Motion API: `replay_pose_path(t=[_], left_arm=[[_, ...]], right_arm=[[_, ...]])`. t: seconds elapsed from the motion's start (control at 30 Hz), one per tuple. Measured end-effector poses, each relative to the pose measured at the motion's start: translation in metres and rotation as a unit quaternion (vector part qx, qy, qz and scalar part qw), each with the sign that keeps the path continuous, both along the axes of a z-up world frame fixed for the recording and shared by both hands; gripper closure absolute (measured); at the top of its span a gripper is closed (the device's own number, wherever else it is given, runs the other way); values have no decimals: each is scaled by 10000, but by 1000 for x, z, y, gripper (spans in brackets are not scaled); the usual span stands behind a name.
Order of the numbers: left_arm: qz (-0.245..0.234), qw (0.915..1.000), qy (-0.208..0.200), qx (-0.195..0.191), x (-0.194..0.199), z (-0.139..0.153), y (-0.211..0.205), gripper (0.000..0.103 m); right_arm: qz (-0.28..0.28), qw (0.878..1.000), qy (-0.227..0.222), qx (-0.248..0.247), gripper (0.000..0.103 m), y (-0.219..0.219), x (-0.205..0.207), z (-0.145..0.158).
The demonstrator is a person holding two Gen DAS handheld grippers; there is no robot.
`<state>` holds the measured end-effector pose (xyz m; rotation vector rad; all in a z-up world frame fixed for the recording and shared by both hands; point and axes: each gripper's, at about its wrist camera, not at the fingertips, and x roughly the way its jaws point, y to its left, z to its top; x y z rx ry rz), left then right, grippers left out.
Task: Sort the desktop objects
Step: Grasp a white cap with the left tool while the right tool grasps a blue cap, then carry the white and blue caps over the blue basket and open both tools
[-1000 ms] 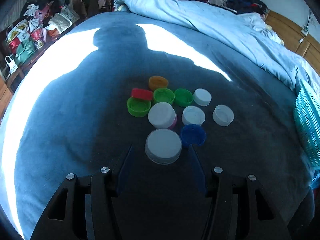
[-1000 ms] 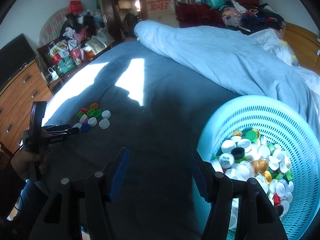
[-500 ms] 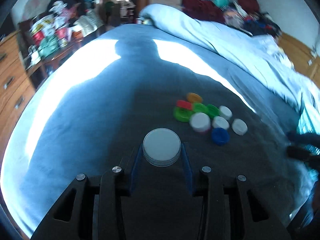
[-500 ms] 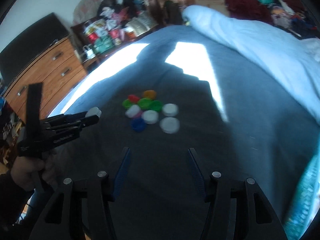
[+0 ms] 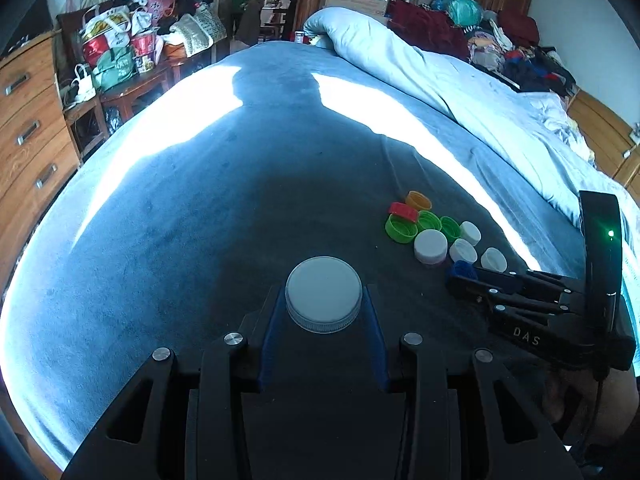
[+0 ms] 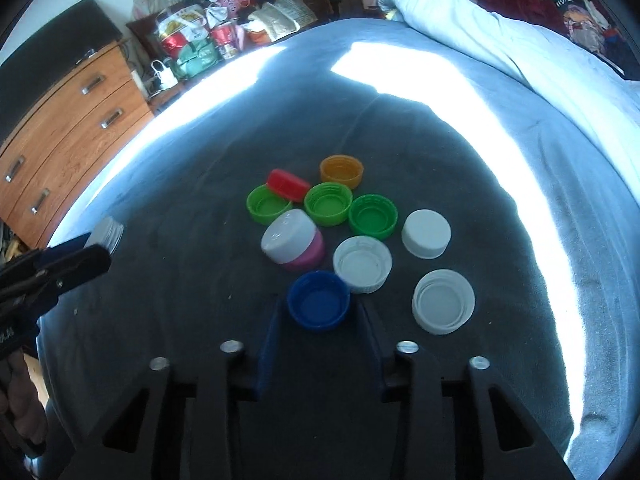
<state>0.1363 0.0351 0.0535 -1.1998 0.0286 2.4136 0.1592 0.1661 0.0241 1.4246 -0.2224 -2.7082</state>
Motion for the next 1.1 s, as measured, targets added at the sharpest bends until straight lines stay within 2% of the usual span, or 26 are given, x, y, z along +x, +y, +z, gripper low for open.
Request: replay_pose_path(t=[0.07,0.17,0.23,0.33,0.47,0.73,0.9,1.1], left_arm=[[-36,9997,-47,252,3,6,-5,70],[-208,9948,-149,986,10,22,-15,70],[-316,9905,-87,1336,17,36,-19,70],[-488,9879,158,1465,29,60,-14,70],[-681,9893,399,1223,44,85,11,70],[-1016,9924,497,488,75,110,90,70],[-1446,9882,470,189,97,123,143,70],[-2073,9766,571,-92,130,141,219,70]], right_arm=[[-1,9999,100,38,71,3,12,16],[94,9987,455,199,71,-1,35,52],[100,9969,677,387,71,-1,54,76],[-23,9943,906,558,71,9,80,104],[-371,9903,1158,667,71,37,113,137],[-1078,9848,1101,800,71,99,177,175],[-1411,9802,1113,833,71,130,206,186],[-1873,9716,1151,870,71,169,237,198]])
